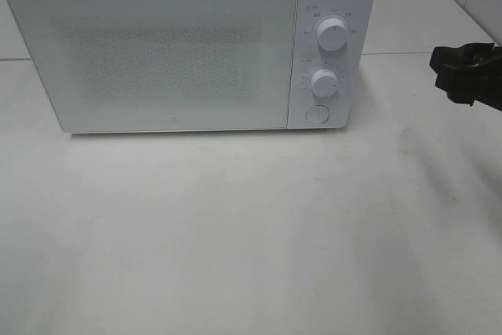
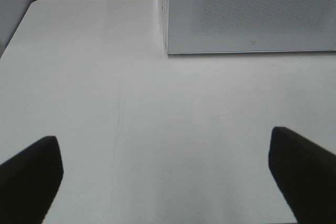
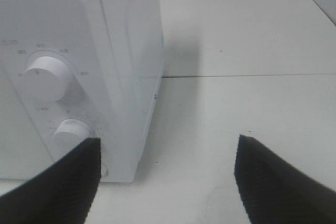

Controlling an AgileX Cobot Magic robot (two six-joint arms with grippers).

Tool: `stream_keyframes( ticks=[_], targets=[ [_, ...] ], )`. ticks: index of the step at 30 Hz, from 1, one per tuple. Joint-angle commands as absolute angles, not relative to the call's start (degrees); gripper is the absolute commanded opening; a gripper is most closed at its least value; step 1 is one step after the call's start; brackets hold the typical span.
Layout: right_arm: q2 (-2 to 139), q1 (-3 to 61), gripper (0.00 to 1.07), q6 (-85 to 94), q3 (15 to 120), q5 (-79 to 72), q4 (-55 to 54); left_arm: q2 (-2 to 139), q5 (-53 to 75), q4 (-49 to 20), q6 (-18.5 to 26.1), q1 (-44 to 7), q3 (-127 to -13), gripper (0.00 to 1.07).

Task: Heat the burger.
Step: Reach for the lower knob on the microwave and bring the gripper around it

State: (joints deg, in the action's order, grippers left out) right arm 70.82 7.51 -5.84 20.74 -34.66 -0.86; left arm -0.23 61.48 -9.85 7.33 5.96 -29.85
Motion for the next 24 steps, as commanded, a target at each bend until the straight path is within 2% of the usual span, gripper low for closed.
stream_keyframes(
  ticks=[1,5,9,14,24],
  targets=[
    [74.1,10.3,0.7,0.0,19.7,-42.9,-8.7,-1.7,61.6,-10.6,6.9,5.6,-29.7,1.0],
    [78.0,17.4,0.7,10.1,18.3,-51.7,-16.7,-1.7,61.6,-10.6,6.9,5.6,-29.7,1.0],
    [81.1,22.2,0.7,15.0,18.3,-56.6,-19.8,-1.7,61.6,-10.6,6.9,5.6,-29.7,1.0],
    [83.8,26.0,0.7,16.4,18.3,-62.6,-20.9,-1.7,61.6,-10.6,6.9,5.6,-29.7,1.0],
    [91.6,35.4,0.7,16.3,18.3,-73.9,-32.3,-1.7,61.6,-10.6,6.9,5.6,-29.7,1.0]
  ],
)
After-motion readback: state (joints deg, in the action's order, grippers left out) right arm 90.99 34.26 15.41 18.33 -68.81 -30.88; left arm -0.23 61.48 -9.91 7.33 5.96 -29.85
